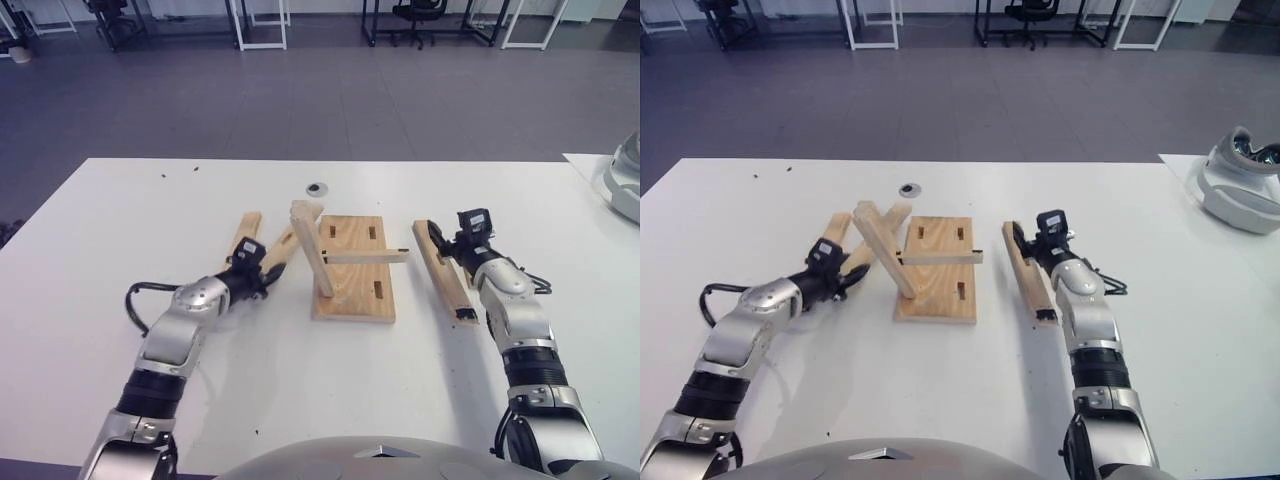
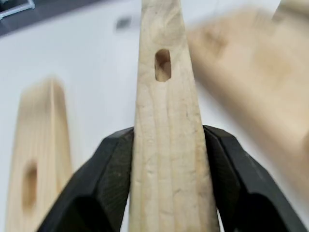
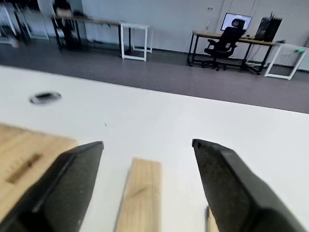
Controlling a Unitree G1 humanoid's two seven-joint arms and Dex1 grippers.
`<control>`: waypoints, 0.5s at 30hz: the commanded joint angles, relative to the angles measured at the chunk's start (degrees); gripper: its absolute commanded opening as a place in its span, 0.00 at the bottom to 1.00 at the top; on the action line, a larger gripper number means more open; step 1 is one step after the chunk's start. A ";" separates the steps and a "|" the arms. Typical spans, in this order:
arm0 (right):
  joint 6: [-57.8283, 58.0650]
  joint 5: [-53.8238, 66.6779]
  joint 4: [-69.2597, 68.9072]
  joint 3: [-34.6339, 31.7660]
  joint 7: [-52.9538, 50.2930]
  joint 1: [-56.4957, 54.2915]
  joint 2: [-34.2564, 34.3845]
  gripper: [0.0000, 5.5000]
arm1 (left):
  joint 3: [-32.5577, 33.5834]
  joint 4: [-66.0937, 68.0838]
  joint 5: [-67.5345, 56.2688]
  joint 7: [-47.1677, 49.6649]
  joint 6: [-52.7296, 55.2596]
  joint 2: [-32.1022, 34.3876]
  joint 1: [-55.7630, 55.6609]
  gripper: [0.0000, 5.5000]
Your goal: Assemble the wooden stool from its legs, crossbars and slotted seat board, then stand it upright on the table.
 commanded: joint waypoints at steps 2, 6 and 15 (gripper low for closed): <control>11.93 21.02 -7.43 -8.11 6.05 -11.10 0.65 0.69 | 6.90 -2.63 -3.41 0.54 -3.38 -0.20 -10.15 0.39; 21.16 32.80 -11.72 -7.60 3.42 -19.84 4.68 0.79 | 6.22 0.13 -3.23 -6.82 -10.95 1.70 -17.14 0.39; 28.45 49.92 -14.89 -10.64 -6.42 -28.13 10.95 0.79 | -0.87 5.21 6.51 -13.07 -27.45 3.65 -21.52 0.39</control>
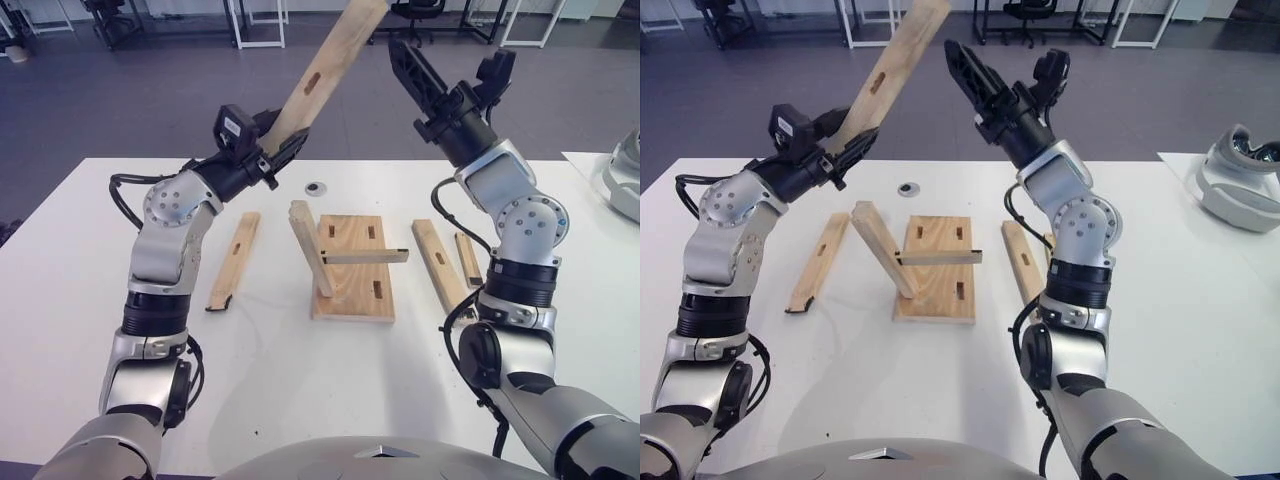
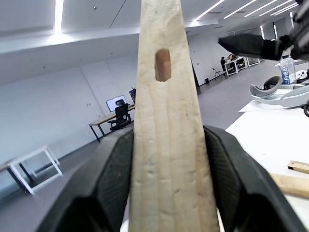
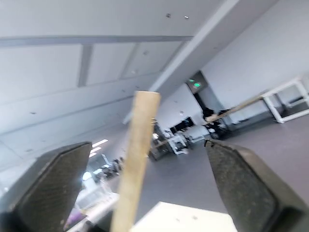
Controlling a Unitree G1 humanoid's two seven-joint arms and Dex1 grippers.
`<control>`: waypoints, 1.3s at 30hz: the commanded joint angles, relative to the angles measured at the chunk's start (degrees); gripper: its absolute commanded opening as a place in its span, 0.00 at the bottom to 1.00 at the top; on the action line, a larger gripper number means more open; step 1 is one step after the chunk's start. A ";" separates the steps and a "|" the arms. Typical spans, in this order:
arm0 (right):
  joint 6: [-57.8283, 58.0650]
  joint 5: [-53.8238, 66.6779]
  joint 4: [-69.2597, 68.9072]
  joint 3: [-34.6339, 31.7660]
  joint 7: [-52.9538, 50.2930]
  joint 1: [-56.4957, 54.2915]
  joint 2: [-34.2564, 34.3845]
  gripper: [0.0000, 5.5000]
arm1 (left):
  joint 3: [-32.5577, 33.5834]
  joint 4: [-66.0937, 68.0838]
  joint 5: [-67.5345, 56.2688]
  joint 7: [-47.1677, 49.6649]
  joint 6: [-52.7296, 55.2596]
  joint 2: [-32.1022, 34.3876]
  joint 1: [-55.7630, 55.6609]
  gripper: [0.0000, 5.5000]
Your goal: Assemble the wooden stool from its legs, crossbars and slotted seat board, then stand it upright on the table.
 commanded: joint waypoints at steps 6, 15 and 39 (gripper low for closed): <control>2.08 8.92 -0.01 -1.82 -6.77 -3.12 1.23 0.79 | -3.00 0.61 3.76 -2.25 -6.20 0.63 -1.57 0.39; 2.36 8.94 0.02 0.02 -9.19 -1.68 1.57 0.51 | -4.35 1.46 4.98 -5.76 -11.17 1.46 -2.81 0.39; 3.60 8.23 -12.64 -9.49 -14.03 30.97 -7.49 0.18 | 1.15 -4.10 7.02 6.65 -0.10 0.05 14.34 0.81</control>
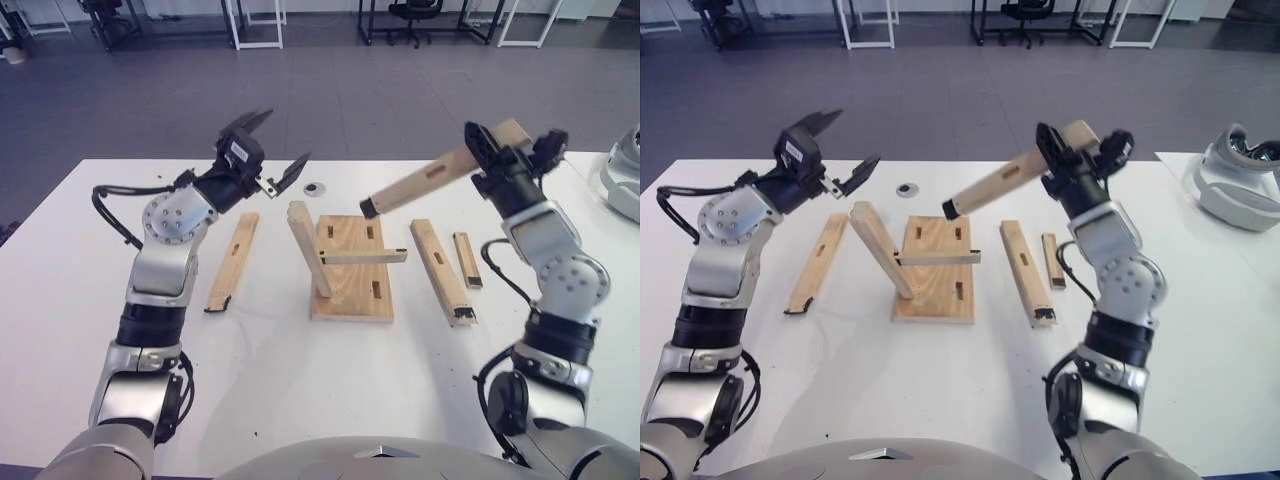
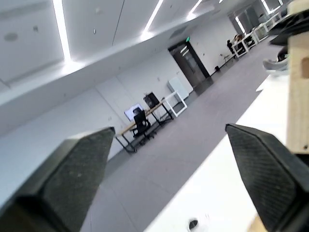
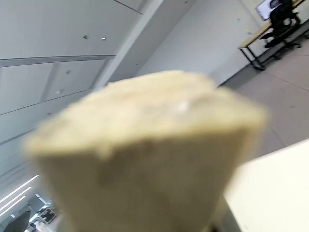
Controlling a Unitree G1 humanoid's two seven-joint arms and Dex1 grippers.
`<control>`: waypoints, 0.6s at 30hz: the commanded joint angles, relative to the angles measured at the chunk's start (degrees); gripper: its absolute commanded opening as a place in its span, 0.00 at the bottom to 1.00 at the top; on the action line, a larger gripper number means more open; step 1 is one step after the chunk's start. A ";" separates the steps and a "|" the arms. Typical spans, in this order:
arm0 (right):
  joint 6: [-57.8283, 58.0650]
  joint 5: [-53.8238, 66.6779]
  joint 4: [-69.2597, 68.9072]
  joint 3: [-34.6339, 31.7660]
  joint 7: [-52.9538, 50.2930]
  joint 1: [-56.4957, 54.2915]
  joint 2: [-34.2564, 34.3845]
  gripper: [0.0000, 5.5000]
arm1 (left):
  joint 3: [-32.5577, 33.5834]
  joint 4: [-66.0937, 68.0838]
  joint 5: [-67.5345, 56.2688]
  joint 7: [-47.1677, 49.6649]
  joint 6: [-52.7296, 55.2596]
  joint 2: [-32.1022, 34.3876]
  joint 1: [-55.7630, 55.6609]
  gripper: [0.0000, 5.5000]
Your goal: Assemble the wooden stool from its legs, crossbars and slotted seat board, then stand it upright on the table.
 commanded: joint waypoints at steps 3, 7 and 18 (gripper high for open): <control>6.76 8.51 -9.16 -2.89 -6.76 14.61 -0.98 0.18 | -1.24 -4.42 3.42 5.67 9.51 -0.88 13.81 0.81; 7.74 12.82 -11.59 -2.59 -11.88 18.14 -0.87 0.18 | -3.12 -6.20 4.09 7.69 13.59 -2.69 18.99 0.81; 4.34 12.53 -14.02 1.64 -18.44 20.91 -0.81 0.18 | -2.37 -11.26 1.46 9.85 17.43 -5.94 20.04 0.81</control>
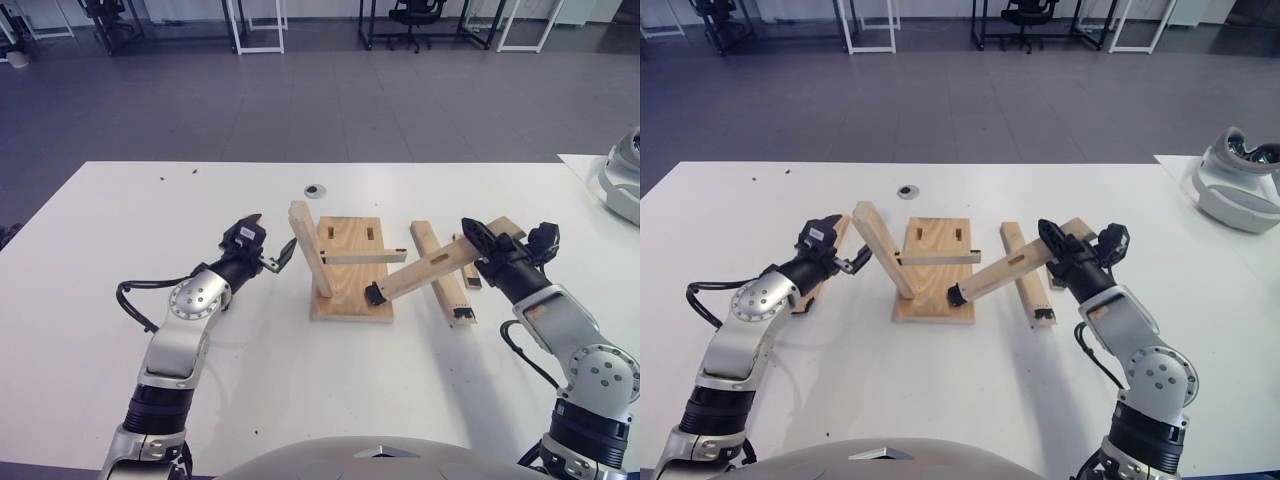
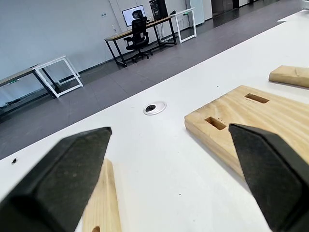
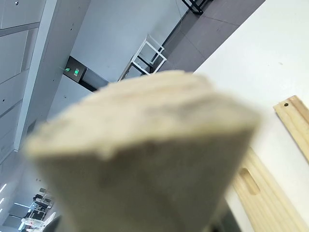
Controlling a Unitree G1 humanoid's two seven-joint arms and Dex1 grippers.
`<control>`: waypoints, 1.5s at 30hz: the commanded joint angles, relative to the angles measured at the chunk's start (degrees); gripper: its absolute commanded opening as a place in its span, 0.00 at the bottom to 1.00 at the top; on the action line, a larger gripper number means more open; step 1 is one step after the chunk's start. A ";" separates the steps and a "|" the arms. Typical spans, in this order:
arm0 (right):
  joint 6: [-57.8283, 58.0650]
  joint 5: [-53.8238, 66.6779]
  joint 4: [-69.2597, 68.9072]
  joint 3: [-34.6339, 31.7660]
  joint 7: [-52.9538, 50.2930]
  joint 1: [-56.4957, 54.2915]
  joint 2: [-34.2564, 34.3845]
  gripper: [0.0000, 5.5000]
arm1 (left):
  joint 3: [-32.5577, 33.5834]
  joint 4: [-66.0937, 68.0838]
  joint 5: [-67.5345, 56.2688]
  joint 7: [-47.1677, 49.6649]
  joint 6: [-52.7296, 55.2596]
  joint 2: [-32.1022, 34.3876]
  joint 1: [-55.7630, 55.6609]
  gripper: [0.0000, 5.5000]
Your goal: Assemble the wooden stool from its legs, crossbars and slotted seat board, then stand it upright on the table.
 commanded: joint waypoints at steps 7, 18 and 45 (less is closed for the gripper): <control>-3.59 -6.17 -3.55 2.70 -2.39 0.68 -2.06 0.18 | 0.06 -1.98 -0.55 0.56 1.40 -0.61 1.09 0.81; -6.08 -28.17 -9.62 14.49 0.10 -0.95 -7.79 0.18 | 3.84 -3.30 -4.31 4.02 3.15 -4.35 -0.83 0.81; 17.02 -27.60 -4.00 20.61 0.99 -11.97 -10.86 0.18 | -7.27 -7.28 -2.82 7.99 6.42 -11.03 1.39 0.81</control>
